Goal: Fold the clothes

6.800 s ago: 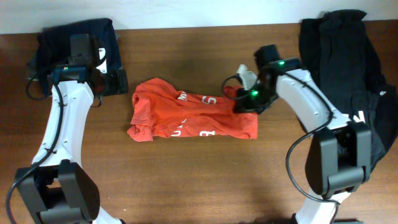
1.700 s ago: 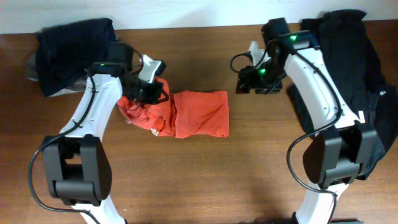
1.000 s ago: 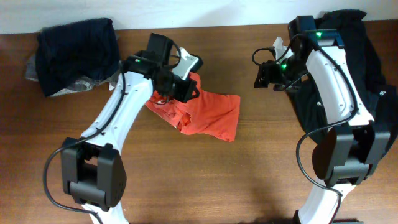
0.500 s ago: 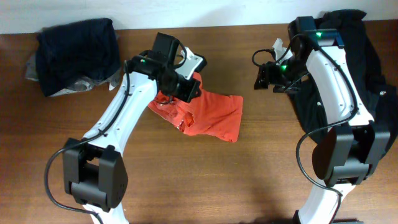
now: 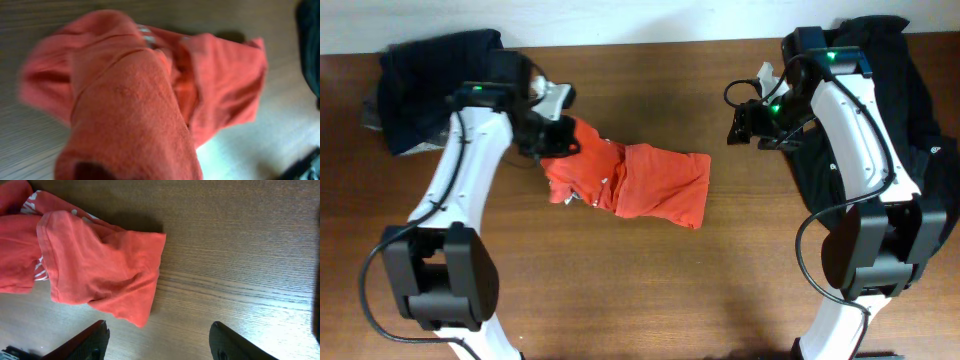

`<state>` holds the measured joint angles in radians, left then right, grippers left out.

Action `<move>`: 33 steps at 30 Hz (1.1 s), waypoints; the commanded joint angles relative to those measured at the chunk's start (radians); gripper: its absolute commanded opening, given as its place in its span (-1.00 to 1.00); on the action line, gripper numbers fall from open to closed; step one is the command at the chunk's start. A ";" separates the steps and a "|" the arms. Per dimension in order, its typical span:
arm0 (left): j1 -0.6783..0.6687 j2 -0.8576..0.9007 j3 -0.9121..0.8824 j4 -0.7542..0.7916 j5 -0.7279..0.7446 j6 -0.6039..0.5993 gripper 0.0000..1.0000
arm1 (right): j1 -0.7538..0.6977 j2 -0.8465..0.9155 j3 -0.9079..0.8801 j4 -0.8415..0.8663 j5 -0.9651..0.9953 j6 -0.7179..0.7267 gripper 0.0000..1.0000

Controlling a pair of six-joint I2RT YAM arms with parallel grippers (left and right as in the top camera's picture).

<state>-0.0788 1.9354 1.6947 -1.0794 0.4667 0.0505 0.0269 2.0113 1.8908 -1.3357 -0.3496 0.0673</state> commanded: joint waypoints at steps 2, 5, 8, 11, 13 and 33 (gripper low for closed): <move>0.061 -0.030 -0.020 -0.006 -0.030 -0.013 -0.98 | 0.006 -0.015 0.014 -0.003 -0.013 -0.009 0.38; 0.067 -0.030 -0.061 0.006 -0.031 -0.013 -0.91 | 0.006 -0.015 0.014 -0.003 -0.013 -0.009 0.38; 0.066 -0.029 -0.112 0.033 -0.031 -0.013 -0.81 | 0.006 -0.015 0.014 -0.003 -0.013 -0.009 0.38; 0.066 -0.028 -0.167 0.075 -0.031 -0.013 -0.56 | 0.006 -0.015 0.014 -0.004 -0.013 -0.009 0.38; 0.066 -0.028 -0.196 0.106 -0.031 -0.013 -0.46 | 0.006 -0.015 0.014 -0.004 -0.013 -0.009 0.38; 0.067 0.002 -0.239 0.317 -0.308 -0.088 0.30 | 0.006 -0.015 0.010 0.000 -0.013 -0.012 0.39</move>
<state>-0.0124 1.9335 1.4639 -0.7822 0.2081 -0.0235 0.0269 2.0113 1.8908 -1.3350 -0.3496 0.0662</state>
